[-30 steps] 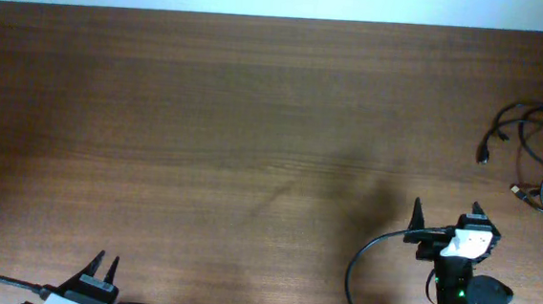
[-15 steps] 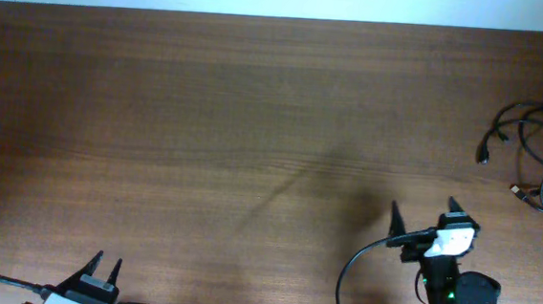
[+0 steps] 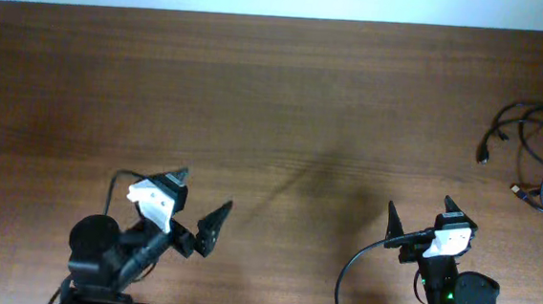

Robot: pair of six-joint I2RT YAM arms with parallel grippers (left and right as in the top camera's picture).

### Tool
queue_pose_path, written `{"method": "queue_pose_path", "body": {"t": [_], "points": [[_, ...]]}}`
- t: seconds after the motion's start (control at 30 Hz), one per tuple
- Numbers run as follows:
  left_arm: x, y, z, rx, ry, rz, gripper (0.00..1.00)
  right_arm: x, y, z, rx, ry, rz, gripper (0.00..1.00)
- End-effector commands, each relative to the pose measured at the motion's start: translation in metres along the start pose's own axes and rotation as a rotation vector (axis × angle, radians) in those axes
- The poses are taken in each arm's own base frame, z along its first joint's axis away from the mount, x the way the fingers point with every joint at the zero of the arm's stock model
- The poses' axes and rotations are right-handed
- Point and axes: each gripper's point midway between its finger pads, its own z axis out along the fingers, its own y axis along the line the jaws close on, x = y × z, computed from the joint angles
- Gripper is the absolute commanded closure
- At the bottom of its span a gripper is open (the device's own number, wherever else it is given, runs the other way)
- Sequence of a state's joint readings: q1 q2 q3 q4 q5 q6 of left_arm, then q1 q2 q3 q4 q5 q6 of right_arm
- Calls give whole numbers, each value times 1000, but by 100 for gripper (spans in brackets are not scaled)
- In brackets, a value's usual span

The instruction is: Untangle cables

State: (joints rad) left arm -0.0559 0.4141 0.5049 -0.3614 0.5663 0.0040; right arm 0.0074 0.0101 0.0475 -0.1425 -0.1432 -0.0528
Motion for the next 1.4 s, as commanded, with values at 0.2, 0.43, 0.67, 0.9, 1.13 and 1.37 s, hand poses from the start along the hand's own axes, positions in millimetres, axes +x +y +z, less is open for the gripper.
{"method": "queue_pose_path", "body": {"t": [0.2,0.43,0.67,0.9,1.13,1.37], "points": [[7,11,9,-56,-346,358,1,2,2,0,-8,2,6,1],[38,80,-13,-456,-304,278,1,2,2,0,-8,2,5,1],[79,103,-18,-574,-146,198,1,2,2,0,-8,2,5,1],[78,102,-18,-574,-149,199,1,2,2,0,-8,2,5,1],[78,102,-18,-574,-149,199,1,2,2,0,-8,2,5,1],[78,102,-18,-574,-149,199,1,2,2,0,-8,2,5,1]]}}
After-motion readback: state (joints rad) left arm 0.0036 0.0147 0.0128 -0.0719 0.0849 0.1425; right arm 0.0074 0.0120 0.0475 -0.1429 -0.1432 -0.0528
